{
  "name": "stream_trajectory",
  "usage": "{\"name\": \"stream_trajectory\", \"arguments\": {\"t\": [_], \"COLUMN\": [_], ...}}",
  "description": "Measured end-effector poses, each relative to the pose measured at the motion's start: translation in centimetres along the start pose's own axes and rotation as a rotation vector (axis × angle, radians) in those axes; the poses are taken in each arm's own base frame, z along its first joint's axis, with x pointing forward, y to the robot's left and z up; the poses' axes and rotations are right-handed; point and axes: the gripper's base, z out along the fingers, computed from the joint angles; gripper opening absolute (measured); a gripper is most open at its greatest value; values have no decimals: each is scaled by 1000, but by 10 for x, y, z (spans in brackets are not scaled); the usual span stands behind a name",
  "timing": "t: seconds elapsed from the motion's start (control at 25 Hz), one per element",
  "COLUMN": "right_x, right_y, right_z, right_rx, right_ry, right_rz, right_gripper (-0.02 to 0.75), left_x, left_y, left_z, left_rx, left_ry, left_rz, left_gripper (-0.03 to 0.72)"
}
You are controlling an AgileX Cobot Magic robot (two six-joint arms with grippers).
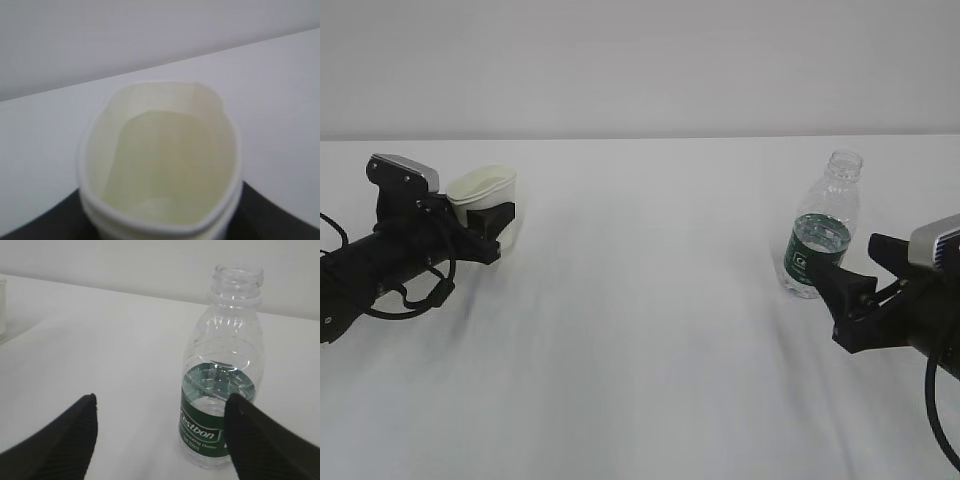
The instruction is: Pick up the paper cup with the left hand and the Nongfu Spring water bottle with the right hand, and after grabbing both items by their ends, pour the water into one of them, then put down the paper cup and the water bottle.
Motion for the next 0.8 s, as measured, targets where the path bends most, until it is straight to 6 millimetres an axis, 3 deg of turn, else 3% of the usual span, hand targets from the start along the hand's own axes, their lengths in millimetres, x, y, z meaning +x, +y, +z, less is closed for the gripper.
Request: {"name": "stream_trajectory", "arguments": {"t": [0.8], "right_x": [0], "right_y": [0], "right_z": [0], "right_rx": [-4], "right_ry": [0], "right_rz": [-2], "right_gripper": [588], "left_x": [7], "left_y": [0], "left_z": [0], "left_rx": [-2], "left_ry": [17], "left_rz": [-9], "left_gripper": [382]}}
